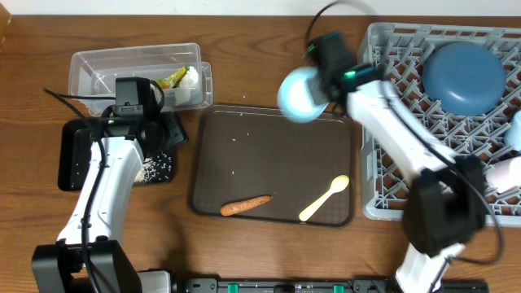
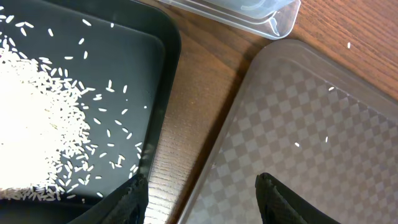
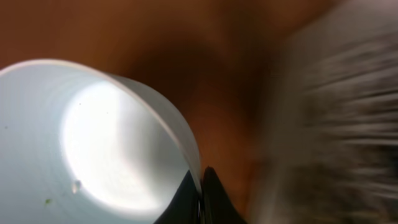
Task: Sort waste into correct bins and load items into the dishwasher rack
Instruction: 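Lift the bowl with the right gripper and carry it over the dish rack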
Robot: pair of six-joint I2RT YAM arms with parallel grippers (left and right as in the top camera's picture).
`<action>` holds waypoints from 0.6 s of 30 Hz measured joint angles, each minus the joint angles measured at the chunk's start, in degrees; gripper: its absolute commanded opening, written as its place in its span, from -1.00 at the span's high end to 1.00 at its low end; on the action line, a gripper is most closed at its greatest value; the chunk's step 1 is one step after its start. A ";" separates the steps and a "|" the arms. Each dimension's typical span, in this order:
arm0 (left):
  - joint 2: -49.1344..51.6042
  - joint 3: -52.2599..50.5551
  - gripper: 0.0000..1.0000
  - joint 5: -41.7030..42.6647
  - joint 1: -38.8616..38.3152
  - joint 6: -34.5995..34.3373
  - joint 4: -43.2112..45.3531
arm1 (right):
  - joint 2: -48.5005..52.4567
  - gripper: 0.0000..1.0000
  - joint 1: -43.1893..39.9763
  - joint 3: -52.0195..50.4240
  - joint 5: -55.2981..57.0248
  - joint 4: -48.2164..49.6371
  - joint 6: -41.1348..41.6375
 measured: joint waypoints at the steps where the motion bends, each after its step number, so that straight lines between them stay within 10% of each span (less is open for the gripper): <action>1: 0.00 0.00 -0.16 -0.02 -0.02 0.00 0.00 | -1.14 0.98 -0.70 0.33 3.04 1.53 -0.35; 18: 0.00 0.00 -0.16 0.00 -0.02 -0.02 0.00 | -0.74 0.97 -13.99 1.42 46.66 10.84 -3.21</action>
